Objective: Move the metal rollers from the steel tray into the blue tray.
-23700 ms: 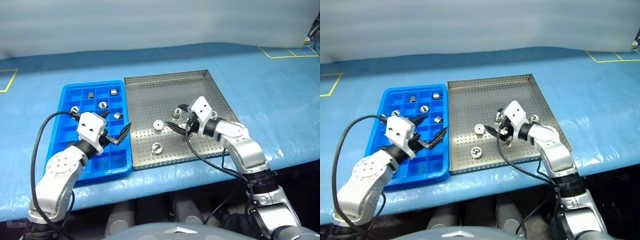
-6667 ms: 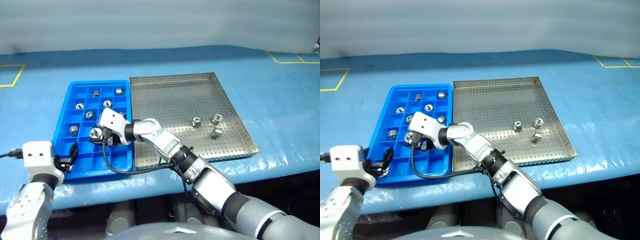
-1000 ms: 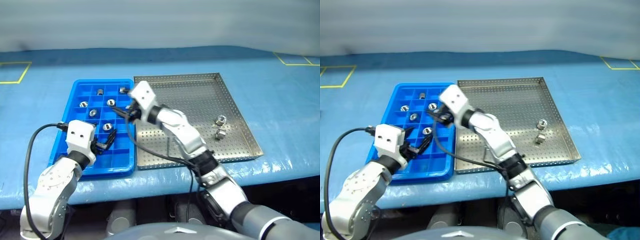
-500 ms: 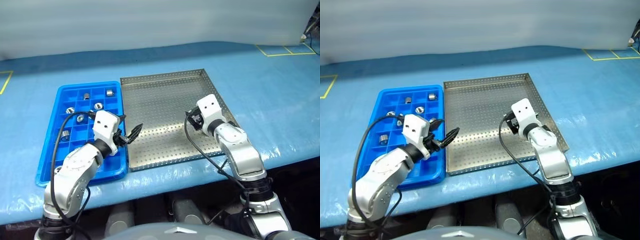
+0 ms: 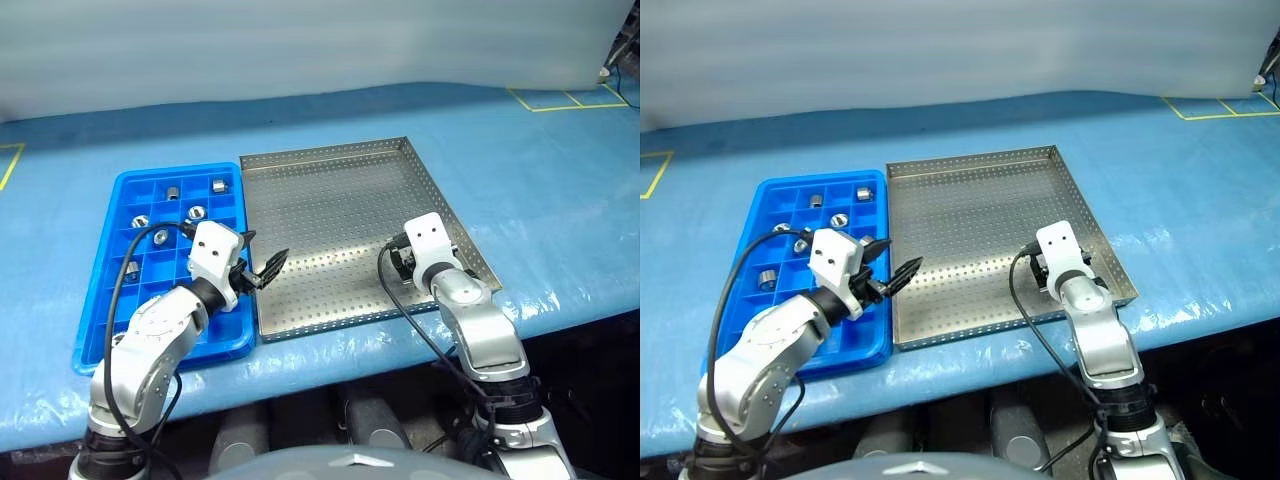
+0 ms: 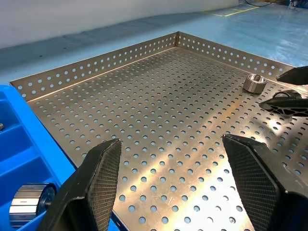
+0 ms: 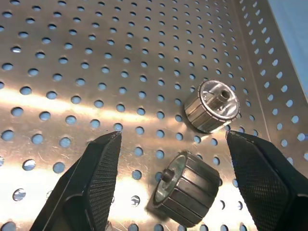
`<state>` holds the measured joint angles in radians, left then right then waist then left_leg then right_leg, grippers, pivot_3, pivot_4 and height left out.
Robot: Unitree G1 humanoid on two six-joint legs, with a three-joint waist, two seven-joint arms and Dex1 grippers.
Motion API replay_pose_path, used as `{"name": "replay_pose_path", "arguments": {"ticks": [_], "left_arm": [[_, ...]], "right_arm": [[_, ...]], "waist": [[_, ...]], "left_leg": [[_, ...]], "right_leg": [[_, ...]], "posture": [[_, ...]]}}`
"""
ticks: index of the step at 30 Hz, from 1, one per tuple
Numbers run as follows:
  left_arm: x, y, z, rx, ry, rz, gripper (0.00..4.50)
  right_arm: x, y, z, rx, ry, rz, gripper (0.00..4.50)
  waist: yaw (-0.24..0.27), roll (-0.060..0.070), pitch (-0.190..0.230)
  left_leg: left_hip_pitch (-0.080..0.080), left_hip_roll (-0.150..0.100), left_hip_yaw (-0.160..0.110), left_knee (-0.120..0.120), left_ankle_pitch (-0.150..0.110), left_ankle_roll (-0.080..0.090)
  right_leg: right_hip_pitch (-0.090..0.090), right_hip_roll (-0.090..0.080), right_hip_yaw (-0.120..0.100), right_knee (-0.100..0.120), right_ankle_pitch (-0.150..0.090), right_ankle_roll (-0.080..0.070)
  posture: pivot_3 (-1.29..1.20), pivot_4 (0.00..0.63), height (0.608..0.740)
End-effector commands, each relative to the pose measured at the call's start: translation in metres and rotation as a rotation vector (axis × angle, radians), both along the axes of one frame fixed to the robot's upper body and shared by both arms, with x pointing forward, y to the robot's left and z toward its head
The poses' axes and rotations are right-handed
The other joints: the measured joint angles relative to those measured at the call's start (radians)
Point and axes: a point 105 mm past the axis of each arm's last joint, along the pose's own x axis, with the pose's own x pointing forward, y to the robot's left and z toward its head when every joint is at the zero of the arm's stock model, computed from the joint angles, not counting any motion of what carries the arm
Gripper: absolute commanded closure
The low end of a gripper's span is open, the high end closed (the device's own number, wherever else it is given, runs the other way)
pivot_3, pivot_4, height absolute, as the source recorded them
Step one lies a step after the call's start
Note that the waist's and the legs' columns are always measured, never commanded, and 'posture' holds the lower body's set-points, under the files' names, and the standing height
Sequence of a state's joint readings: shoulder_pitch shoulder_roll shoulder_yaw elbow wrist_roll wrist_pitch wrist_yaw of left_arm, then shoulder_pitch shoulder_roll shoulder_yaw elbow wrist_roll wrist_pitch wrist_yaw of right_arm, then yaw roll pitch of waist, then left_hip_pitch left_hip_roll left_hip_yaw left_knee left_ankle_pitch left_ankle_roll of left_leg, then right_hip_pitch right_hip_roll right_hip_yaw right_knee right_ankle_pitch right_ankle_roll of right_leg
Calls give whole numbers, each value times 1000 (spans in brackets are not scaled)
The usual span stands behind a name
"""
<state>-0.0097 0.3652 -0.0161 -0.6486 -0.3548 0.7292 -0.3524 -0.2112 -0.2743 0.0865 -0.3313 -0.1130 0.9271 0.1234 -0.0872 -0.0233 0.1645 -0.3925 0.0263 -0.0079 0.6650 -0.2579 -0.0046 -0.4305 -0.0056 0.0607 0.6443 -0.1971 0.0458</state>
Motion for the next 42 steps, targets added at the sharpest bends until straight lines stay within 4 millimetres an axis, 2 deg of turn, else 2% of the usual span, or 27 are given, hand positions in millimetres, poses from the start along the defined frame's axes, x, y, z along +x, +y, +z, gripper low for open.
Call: {"name": "replay_pose_path", "arguments": {"ticks": [1, 3, 6, 11, 14, 18, 22, 26, 31, 35, 36, 38, 42], "left_arm": [[-2, -4, 7, -1, -31, -21, 839], [-1, -4, 7, 1, -31, -21, 839], [-1, -3, 7, 6, -32, -18, 839], [-1, 2, 8, 16, -34, -3, 839], [-2, 3, 9, 19, -37, 4, 839], [-2, 7, 10, 27, -41, 18, 839], [-2, 14, 12, 36, -50, 45, 839], [-4, 36, 17, 73, -71, 122, 839], [-14, 89, 19, 211, -70, 306, 839], [-26, 121, 19, 333, -39, 406, 839], [-30, 129, 22, 348, -39, 432, 839], [-36, 140, 27, 361, -39, 459, 839], [-48, 147, 27, 366, -14, 457, 839]], "right_arm": [[1, -13, 14, -1, -69, -79, 843], [1, -13, 10, 25, -62, -98, 843], [-1, -7, 5, 56, -40, -84, 1376], [-1, 6, 1, 89, -15, -46, 2982], [0, 8, 2, 136, -23, -54, 2982], [3, 18, 8, 197, -48, -28, 3715], [6, 38, 25, 286, -115, 56, 3718], [0, 80, 50, 412, -163, 296, 3718], [-21, 146, 77, 598, -155, 653, 3718], [-35, 194, 87, 680, -107, 855, 3718], [-42, 209, 91, 747, -64, 911, 3718], [-58, 234, 100, 866, 15, 1034, 3718], [-87, 268, 106, 936, 154, 1222, 3718]], "waist": [[-1, 0, 0], [-2, 0, 0], [-5, 0, 0], [-7, 0, 0], [-7, -1, 0], [-7, 0, 0], [-7, 0, 0], [-6, 0, 0], [-7, 0, 0], [1, -1, 0], [3, -1, 0], [10, -2, 0], [32, -4, -1]], "left_leg": [[0, 0, 0, 0, 0, 0], [0, 0, 1, 0, 0, 0], [0, 0, 1, 0, 0, 0], [0, 0, 1, 0, 0, 0], [1, 0, 2, 0, 0, 0], [1, 0, 2, 0, 0, 0], [1, 0, 2, -1, 0, 0], [0, 1, 2, -1, 0, 1], [1, 2, 2, -2, 0, 1], [-1, 3, 1, -3, 0, 1], [-1, 3, 1, -3, 0, 1], [-2, 3, 1, -3, 0, 0], [-3, 3, 1, -4, 0, 0]], "right_leg": [[0, 0, 0, 0, 0, 0], [0, 0, 1, 0, 0, 0], [-1, 0, 1, 0, 0, 1], [-1, 0, 2, 0, 0, 0], [0, 0, 2, 0, 0, 0], [0, 0, 2, 0, 0, 0], [-1, 0, 2, 0, 0, 1], [-2, 1, 2, 0, 0, 1], [-3, 2, 3, 1, 1, 1], [-4, 2, 1, 1, 0, 1], [-4, 2, 1, 1, 0, 0], [-5, 2, 2, 1, 0, 0], [-6, -1, 0, 0, 0, -1]], "posture": [[-113, 150, 740], [-115, 150, 740], [-115, 150, 740], [-104, 150, 740], [-100, 150, 740], [-91, 150, 740], [-80, 150, 740], [-66, 150, 740], [-37, 150, 740], [-6, 150, 740], [4, 150, 740], [26, 150, 740], [63, 150, 740]]}}
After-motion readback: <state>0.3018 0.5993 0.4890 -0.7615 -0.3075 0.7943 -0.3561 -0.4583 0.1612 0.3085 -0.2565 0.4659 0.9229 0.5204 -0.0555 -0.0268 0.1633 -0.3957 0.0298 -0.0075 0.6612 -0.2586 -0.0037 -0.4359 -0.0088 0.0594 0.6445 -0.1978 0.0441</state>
